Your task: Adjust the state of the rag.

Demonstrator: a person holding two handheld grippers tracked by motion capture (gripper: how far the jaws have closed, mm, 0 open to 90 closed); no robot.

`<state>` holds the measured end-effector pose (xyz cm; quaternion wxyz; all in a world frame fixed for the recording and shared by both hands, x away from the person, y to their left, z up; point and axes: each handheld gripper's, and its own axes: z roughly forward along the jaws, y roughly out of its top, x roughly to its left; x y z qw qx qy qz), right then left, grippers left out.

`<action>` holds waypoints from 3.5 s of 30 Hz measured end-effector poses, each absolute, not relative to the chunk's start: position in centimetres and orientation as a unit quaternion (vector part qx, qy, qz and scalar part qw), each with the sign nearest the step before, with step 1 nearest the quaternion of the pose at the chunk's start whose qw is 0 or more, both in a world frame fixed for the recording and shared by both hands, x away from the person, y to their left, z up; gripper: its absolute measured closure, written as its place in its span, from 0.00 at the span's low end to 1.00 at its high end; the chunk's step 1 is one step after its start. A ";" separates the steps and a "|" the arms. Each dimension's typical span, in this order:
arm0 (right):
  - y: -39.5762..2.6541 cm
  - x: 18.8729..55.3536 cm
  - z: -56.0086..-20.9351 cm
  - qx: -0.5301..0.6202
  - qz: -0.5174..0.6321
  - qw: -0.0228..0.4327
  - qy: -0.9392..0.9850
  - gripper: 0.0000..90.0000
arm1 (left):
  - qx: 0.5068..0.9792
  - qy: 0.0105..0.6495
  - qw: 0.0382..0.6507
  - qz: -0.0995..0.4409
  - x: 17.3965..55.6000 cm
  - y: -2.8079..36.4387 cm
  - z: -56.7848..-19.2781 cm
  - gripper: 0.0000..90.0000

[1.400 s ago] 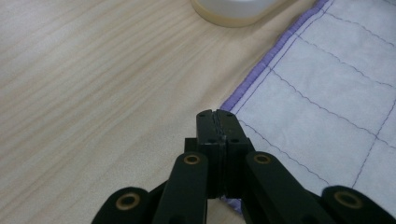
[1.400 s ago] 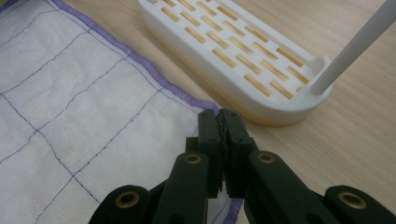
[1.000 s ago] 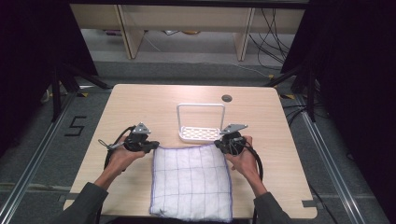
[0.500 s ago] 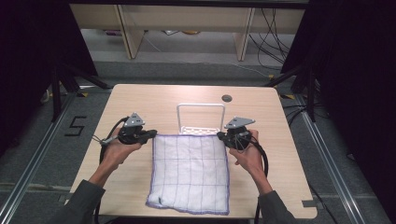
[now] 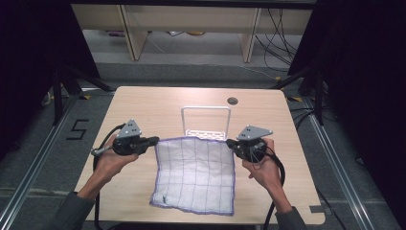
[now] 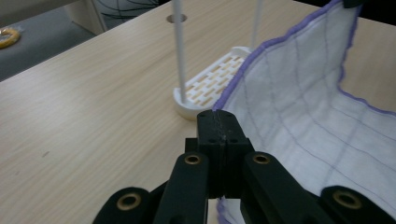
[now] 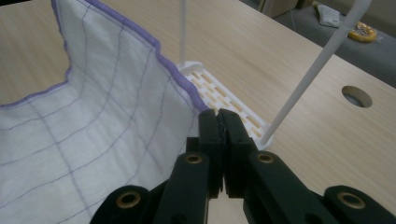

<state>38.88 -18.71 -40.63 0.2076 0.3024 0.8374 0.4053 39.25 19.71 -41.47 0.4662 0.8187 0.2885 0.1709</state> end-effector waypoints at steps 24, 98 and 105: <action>-19.0 29.1 -44.5 0.267 0.380 0.163 0.871 0.99 | 0.866 0.228 0.429 0.116 29.6 20.0 -47.5 0.99; -14.0 41.0 -49.0 0.301 0.282 0.153 0.898 0.97 | 0.913 0.233 0.325 0.076 32.4 19.7 -49.6 0.95; -7.6 44.3 -49.1 0.217 0.280 0.146 0.924 0.96 | 0.902 0.226 0.366 0.032 27.4 19.3 -49.9 0.94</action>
